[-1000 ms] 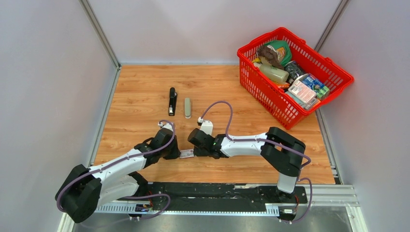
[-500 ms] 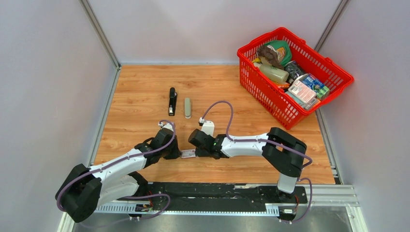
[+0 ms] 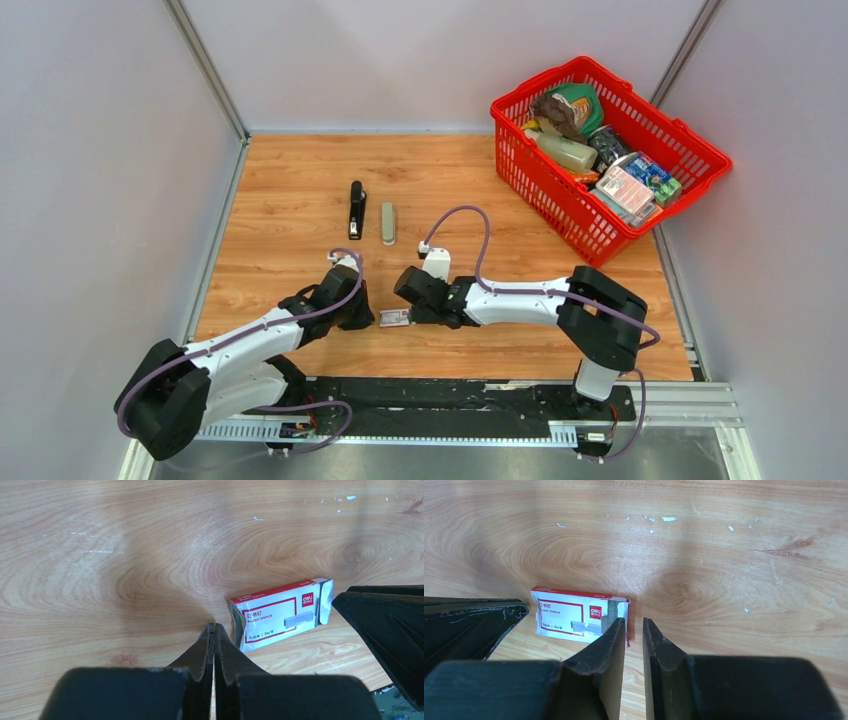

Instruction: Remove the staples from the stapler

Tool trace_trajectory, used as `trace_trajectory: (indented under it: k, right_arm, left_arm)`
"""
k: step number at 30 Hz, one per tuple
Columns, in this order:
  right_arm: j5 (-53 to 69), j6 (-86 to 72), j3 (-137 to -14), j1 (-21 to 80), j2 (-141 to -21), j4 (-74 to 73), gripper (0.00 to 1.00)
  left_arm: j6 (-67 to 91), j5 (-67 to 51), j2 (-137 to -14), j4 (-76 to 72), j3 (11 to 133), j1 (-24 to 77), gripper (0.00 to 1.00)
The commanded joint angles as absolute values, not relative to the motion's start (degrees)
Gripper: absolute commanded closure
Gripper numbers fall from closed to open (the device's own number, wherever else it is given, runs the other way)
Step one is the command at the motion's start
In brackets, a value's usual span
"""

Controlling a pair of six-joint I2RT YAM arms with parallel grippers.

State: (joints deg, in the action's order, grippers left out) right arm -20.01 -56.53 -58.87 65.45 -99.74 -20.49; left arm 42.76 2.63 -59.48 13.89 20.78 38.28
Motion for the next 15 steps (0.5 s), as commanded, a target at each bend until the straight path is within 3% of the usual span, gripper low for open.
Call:
trace_trajectory:
  k: [1,15]
  right_arm:
    - [-22.06,-56.69,-58.71,65.48,-97.03,-20.39,0.78]
    - [-19.34,-56.16,-59.24,65.48,-99.05,-17.58,0.77]
  left_arm:
    - [43.07,2.37,-60.20,16.17,19.86,38.76,1.00]
    - [43.15,2.11,-60.73,15.56,19.60,38.94,1.00]
